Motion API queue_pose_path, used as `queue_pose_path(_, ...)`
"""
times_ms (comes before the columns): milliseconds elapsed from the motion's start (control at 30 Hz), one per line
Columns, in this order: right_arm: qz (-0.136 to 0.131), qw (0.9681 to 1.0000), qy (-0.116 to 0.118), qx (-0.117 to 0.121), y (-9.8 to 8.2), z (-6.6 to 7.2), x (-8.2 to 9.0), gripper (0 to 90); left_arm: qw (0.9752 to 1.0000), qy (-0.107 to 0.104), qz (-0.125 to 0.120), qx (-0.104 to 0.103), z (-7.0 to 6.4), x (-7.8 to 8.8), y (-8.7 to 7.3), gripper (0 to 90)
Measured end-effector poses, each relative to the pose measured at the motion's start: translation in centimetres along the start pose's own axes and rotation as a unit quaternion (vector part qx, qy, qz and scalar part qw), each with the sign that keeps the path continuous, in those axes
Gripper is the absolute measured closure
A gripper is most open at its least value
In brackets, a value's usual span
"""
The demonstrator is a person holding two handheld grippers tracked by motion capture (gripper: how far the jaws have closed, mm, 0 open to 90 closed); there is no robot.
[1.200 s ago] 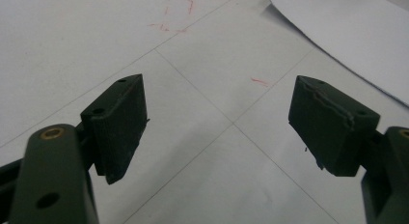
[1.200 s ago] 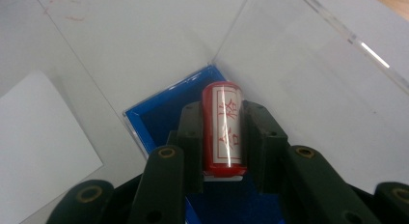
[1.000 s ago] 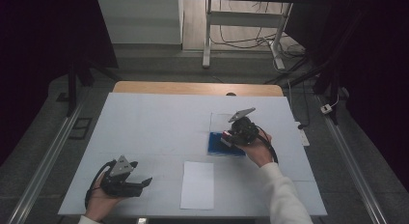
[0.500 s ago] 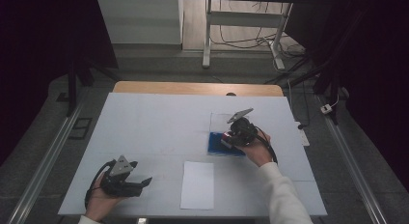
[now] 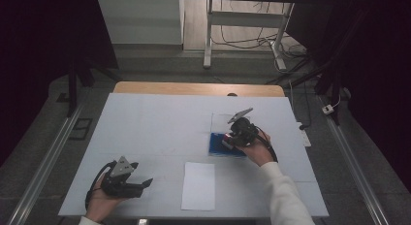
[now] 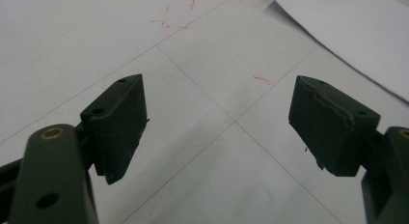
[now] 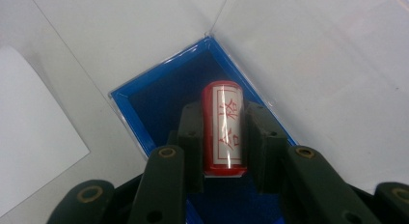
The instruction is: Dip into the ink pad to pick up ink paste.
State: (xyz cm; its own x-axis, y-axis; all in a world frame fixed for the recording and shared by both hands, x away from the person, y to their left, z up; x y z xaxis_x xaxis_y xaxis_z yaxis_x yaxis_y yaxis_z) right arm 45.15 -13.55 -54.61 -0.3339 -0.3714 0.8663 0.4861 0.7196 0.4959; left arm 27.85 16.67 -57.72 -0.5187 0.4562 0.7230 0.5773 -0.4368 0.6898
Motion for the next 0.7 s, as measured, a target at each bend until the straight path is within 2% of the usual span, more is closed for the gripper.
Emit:
queue_pose_path(100,0.005,1.0000,-0.003,0.000,0.00,-0.04,-0.26,70.4,1.0000,-0.001,0.000,0.000,-0.01,0.04,0.01,21.6)
queue_pose_path(200,0.008,0.9999,0.003,-0.007,-0.11,-0.05,-0.33,70.5,1.0000,-0.001,-0.002,0.001,-0.05,0.08,0.04,21.6)
queue_pose_path(367,0.013,0.9999,-0.005,0.002,-0.08,0.02,-0.40,70.6,1.0000,-0.001,0.001,0.001,0.03,0.00,-0.09,21.6)
queue_pose_path(700,0.021,0.9998,-0.005,0.000,-0.08,0.12,-0.44,70.7,1.0000,-0.001,0.003,0.002,0.03,-0.17,-0.09,21.5)
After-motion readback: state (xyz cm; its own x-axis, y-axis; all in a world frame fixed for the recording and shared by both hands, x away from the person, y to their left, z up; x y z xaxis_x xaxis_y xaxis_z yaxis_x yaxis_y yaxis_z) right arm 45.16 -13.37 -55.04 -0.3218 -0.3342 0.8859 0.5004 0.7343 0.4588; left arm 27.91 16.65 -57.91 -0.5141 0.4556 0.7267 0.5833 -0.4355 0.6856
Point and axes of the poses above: each handheld gripper's, and its own axes: x roughly backward along the jaws, y roughly out of its top, z roughly to its left, the point moved 9 cm from there along -x, roughly forward along the jaws, and after that the axes turned 3 degrees about z, right-handed, at the moved point
